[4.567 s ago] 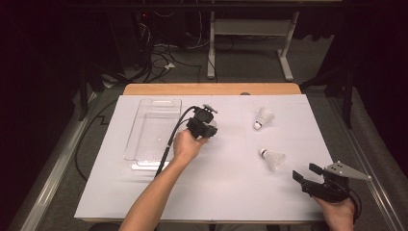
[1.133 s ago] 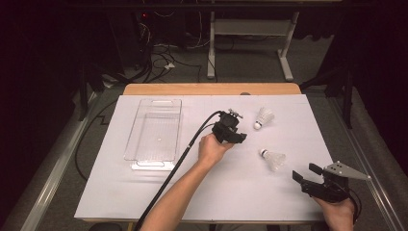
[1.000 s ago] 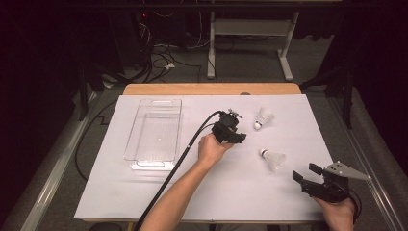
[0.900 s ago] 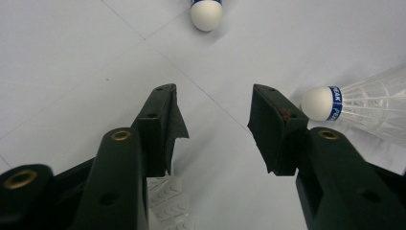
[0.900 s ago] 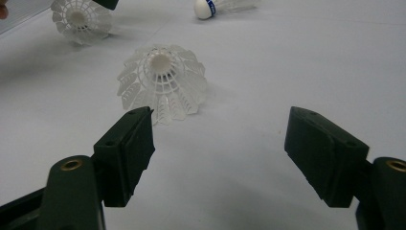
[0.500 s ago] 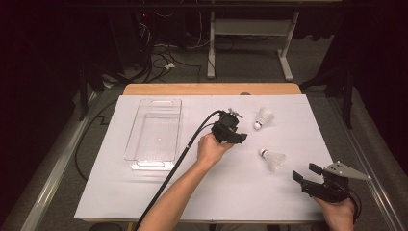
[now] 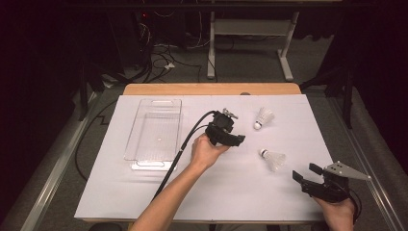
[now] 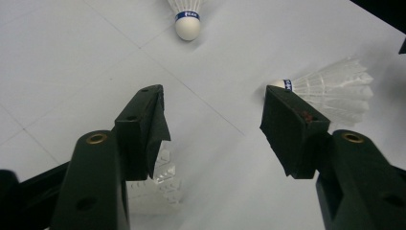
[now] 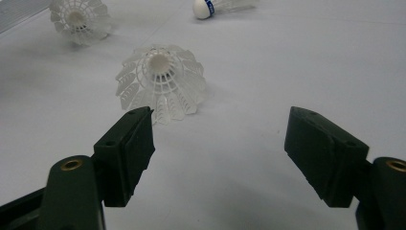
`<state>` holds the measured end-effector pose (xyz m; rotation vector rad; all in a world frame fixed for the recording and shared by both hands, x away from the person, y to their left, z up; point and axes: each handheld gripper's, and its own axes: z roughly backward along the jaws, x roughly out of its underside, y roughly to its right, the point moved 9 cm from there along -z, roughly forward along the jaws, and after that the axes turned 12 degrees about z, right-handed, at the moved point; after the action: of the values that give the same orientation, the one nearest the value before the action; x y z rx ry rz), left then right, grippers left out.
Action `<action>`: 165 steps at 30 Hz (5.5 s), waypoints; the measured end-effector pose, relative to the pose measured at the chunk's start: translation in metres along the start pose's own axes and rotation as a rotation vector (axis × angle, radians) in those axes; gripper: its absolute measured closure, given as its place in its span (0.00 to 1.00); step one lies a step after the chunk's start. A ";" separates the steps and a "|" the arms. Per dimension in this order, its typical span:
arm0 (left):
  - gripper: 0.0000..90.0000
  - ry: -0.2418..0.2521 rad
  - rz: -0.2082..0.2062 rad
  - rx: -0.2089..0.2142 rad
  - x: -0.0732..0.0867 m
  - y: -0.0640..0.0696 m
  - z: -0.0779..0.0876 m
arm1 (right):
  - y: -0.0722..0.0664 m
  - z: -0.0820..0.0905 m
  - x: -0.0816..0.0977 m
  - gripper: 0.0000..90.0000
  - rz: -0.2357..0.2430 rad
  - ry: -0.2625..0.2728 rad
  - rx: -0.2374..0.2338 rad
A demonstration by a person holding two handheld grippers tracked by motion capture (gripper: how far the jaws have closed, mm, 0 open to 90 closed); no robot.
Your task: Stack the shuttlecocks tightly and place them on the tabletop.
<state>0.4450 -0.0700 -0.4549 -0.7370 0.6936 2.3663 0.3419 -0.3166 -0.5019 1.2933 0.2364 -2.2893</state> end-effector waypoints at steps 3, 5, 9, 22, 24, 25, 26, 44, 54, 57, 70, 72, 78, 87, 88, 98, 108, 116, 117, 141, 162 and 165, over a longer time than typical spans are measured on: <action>0.45 0.011 0.001 0.003 0.003 0.000 0.007 | 0.000 0.000 0.000 0.29 0.000 -0.001 0.001; 0.44 0.011 0.000 0.003 0.007 -0.001 0.012 | 0.000 0.000 0.000 0.29 -0.001 0.000 0.003; 0.44 0.020 0.000 0.000 0.013 -0.002 0.019 | 0.000 0.000 0.000 0.29 -0.001 -0.002 0.003; 0.43 0.042 0.014 0.004 0.037 -0.006 0.039 | 0.000 0.000 0.001 0.29 -0.001 -0.006 0.008; 0.43 0.049 0.011 0.006 0.040 -0.006 0.043 | 0.000 0.000 0.001 0.29 -0.001 -0.007 0.007; 0.43 0.051 0.015 0.007 0.042 -0.006 0.045 | 0.000 0.000 0.001 0.29 -0.001 -0.007 0.008; 0.43 0.052 0.011 0.006 0.044 -0.006 0.047 | 0.000 0.000 0.001 0.29 -0.002 -0.007 0.008; 0.43 0.080 0.019 0.010 0.082 -0.011 0.074 | 0.001 0.000 0.001 0.29 -0.002 -0.009 0.013; 0.43 0.093 0.017 0.002 0.108 -0.016 0.084 | 0.001 0.000 0.001 0.29 -0.004 -0.012 0.016; 0.43 0.098 0.025 0.000 0.114 -0.018 0.086 | 0.001 0.000 0.001 0.29 -0.003 -0.012 0.018; 0.42 0.147 0.047 -0.030 0.134 -0.029 0.101 | 0.001 0.000 0.001 0.29 -0.003 -0.013 0.023; 0.42 0.150 0.055 -0.036 0.139 -0.032 0.104 | 0.001 0.000 0.001 0.29 -0.004 -0.014 0.023; 0.42 0.171 0.073 -0.059 0.153 -0.042 0.115 | 0.001 -0.001 0.001 0.29 -0.001 -0.017 0.021; 0.42 0.217 0.102 -0.083 0.171 -0.056 0.129 | 0.001 -0.001 0.001 0.29 -0.001 -0.023 0.024; 0.42 0.224 0.109 -0.085 0.172 -0.058 0.131 | 0.001 -0.001 0.001 0.29 -0.001 -0.023 0.025; 0.41 0.254 0.102 -0.148 0.188 -0.072 0.147 | 0.001 -0.001 0.001 0.29 -0.002 -0.023 0.031; 0.41 0.296 0.154 -0.195 0.200 -0.096 0.167 | 0.002 -0.001 0.001 0.31 0.002 -0.029 0.036; 0.41 0.319 0.189 -0.242 0.209 -0.116 0.180 | 0.000 -0.001 0.000 0.34 -0.034 -0.030 0.026; 0.41 0.320 0.194 -0.249 0.210 -0.119 0.181 | 0.000 0.000 -0.001 0.35 -0.041 -0.029 0.023; 0.39 0.329 0.228 -0.258 0.215 -0.129 0.183 | -0.033 -0.010 -0.022 0.50 -0.009 -0.100 -0.079; 0.39 0.320 0.220 -0.246 0.214 -0.127 0.181 | -0.056 -0.050 -0.040 0.71 0.039 -0.219 -0.082; 0.39 0.319 0.221 -0.248 0.214 -0.127 0.181 | -0.055 -0.052 -0.040 0.78 0.036 -0.225 -0.078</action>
<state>0.3163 0.2065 -0.4989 -1.2202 0.6438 2.5941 0.3712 -0.2360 -0.5012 0.9834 0.2204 -2.3468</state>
